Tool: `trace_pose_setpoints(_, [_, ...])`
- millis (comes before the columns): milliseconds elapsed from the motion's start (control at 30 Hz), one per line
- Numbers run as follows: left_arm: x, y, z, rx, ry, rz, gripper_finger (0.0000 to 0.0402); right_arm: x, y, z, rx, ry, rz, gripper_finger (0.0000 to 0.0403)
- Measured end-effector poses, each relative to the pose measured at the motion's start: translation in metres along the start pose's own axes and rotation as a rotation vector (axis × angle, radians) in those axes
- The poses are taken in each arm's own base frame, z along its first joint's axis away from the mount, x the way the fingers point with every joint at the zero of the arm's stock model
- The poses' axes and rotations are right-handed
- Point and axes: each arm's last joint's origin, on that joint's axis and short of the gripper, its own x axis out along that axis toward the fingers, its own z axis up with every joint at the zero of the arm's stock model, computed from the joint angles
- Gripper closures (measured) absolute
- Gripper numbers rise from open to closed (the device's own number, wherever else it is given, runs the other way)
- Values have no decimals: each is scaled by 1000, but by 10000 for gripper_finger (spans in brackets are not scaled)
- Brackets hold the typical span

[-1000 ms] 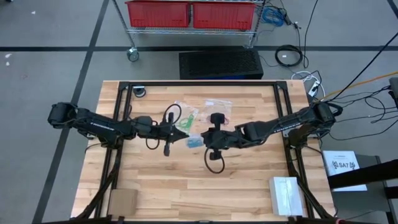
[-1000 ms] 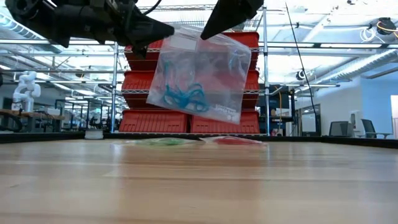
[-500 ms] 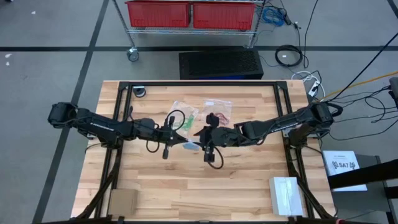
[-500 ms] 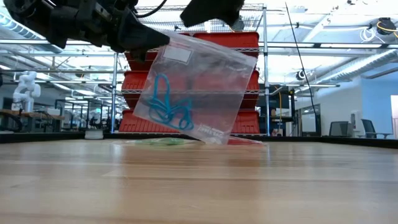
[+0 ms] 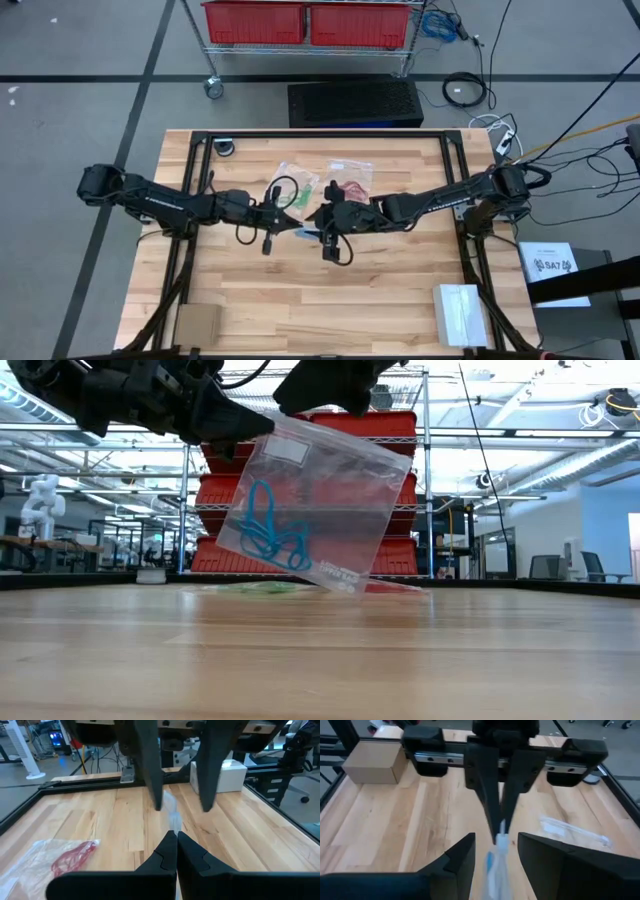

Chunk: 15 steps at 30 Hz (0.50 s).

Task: Sort rubber bands
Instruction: Close the bottom transparent zip bag

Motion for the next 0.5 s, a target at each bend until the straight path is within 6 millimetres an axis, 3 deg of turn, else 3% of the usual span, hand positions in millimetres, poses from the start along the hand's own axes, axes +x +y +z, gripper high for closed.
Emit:
trace_pose_setpoints(333, [0,0,0,0,-4,8,401,14,-10,-7,11,29,-28,269])
trace_pose_setpoints(500, [0,0,1,0,-5,8,401,14,-10,-7,2,29,-26,311])
